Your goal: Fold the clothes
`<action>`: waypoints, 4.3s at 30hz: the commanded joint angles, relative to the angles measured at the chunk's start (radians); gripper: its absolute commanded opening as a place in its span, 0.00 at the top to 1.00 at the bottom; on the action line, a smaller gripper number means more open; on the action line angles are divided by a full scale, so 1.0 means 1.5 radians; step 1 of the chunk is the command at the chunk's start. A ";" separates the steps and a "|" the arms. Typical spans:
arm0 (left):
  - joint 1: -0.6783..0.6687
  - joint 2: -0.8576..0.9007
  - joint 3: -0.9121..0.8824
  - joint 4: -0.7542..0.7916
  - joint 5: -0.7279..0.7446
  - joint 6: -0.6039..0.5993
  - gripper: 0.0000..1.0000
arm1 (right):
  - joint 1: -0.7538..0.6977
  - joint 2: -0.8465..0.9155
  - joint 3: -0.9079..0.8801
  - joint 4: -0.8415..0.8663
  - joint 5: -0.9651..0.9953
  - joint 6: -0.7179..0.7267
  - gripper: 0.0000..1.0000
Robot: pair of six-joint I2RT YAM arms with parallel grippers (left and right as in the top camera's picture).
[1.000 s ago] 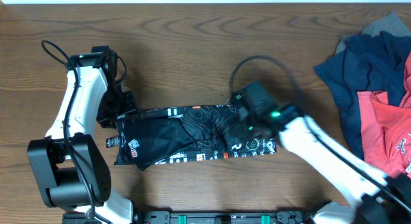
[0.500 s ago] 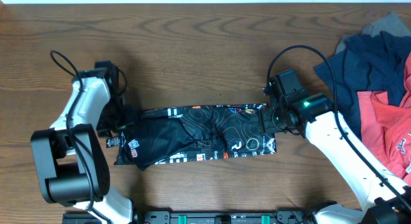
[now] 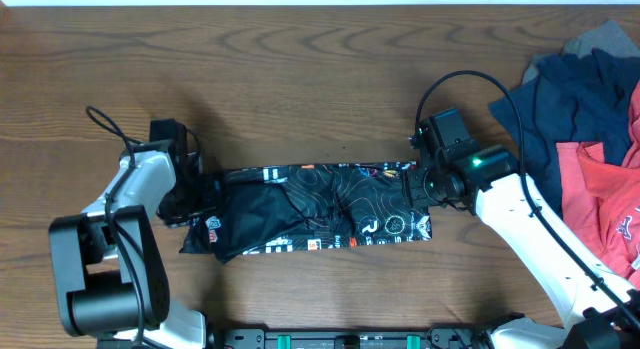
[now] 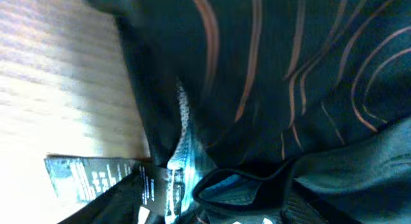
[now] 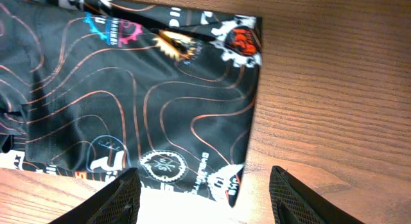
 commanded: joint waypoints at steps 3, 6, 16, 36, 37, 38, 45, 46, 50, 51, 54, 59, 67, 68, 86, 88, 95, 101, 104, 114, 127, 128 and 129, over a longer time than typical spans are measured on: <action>-0.006 0.053 -0.045 0.054 0.049 -0.003 0.46 | -0.009 0.004 0.002 -0.001 0.007 0.008 0.37; -0.006 0.053 -0.045 0.073 0.049 -0.003 0.46 | -0.009 0.004 0.002 -0.001 0.007 0.008 0.37; -0.006 0.053 -0.045 0.113 0.049 -0.004 0.49 | -0.009 0.004 0.002 -0.001 0.007 0.008 0.37; 0.091 0.051 0.084 0.079 0.074 -0.038 0.94 | -0.017 0.004 0.002 -0.002 0.017 0.016 0.37; 0.106 0.051 0.101 0.066 0.073 -0.038 0.94 | -0.021 0.004 0.002 -0.002 0.017 0.016 0.37; 0.118 0.051 0.117 0.054 0.073 -0.038 0.94 | -0.025 0.004 0.002 -0.002 0.017 0.016 0.37; 0.187 0.051 0.230 -0.043 0.058 -0.038 0.94 | -0.064 0.004 0.002 -0.007 0.017 0.016 0.37; 0.190 0.051 0.252 -0.071 0.058 -0.038 0.94 | -0.072 0.004 0.002 -0.009 0.017 0.016 0.37; 0.175 0.049 0.315 -0.188 0.064 -0.039 0.94 | -0.097 0.004 0.002 -0.009 0.017 0.016 0.37; 0.165 0.047 0.326 -0.221 0.065 -0.043 0.94 | -0.102 0.004 0.002 -0.009 0.017 0.016 0.37; 0.115 0.035 0.342 -0.307 0.068 -0.076 0.94 | -0.115 0.004 0.002 -0.009 0.017 0.015 0.37; -0.013 0.016 0.342 -0.379 0.145 -0.135 0.94 | -0.119 0.004 0.002 -0.009 0.016 0.010 0.37; -0.223 0.014 0.342 -0.329 0.248 -0.195 0.94 | -0.119 0.004 0.002 -0.019 0.009 0.002 0.36; -0.240 0.014 0.342 -0.316 0.267 -0.197 0.94 | -0.119 0.004 0.002 -0.019 0.009 0.000 0.36; -0.399 0.019 0.340 -0.191 0.233 -0.267 0.94 | -0.119 0.004 0.002 -0.021 0.009 0.001 0.36; -0.410 0.020 0.340 -0.181 0.233 -0.266 0.94 | -0.119 0.004 0.002 -0.021 0.009 0.001 0.36; -0.441 0.021 0.336 -0.154 0.233 -0.266 0.87 | -0.119 0.004 0.002 -0.021 0.004 0.001 0.36; -0.442 0.017 0.335 -0.157 0.234 -0.247 0.32 | -0.119 0.004 0.002 -0.021 -0.002 0.000 0.35; -0.416 0.004 0.338 -0.160 0.233 -0.183 0.31 | -0.119 0.004 0.002 -0.012 -0.062 -0.027 0.33; -0.255 0.004 0.333 -0.134 0.000 -0.170 0.31 | -0.035 0.017 0.002 0.104 -0.336 -0.165 0.33; -0.195 0.100 0.313 -0.126 0.001 -0.171 0.30 | 0.155 0.199 0.002 0.279 -0.112 -0.140 0.30; -0.195 0.109 0.313 -0.125 0.001 -0.171 0.30 | 0.159 0.210 0.002 0.295 -0.100 -0.127 0.32; -0.195 0.118 0.313 -0.124 0.001 -0.171 0.30 | 0.161 0.217 0.002 0.308 -0.090 -0.116 0.35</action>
